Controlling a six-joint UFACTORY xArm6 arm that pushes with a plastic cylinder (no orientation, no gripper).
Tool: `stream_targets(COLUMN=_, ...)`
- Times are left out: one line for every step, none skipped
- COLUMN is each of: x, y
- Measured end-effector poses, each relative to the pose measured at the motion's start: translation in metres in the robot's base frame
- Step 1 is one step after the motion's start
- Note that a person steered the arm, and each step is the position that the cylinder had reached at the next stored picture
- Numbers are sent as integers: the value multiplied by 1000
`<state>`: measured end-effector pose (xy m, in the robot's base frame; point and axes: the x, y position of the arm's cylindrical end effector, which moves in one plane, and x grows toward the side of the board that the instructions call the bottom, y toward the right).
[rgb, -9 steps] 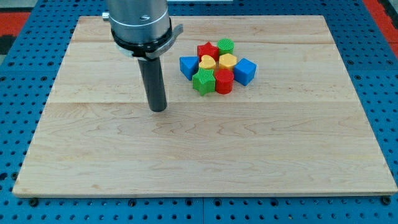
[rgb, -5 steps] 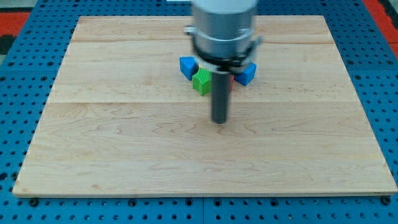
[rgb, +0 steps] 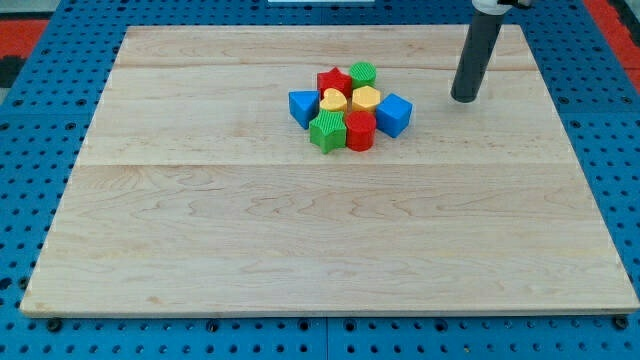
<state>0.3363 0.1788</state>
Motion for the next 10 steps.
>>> stream_targets(x=0, y=0)
stream_targets(x=-1, y=0)
stream_targets(x=-6, y=0)
stream_targets(x=-20, y=-5)
stream_targets(x=-49, y=-30)
stream_targets(x=-65, y=-42)
stream_targets(x=-65, y=-43)
stream_targets(x=-65, y=-59)
stream_targets(x=-65, y=-84)
stream_targets(x=-58, y=-97)
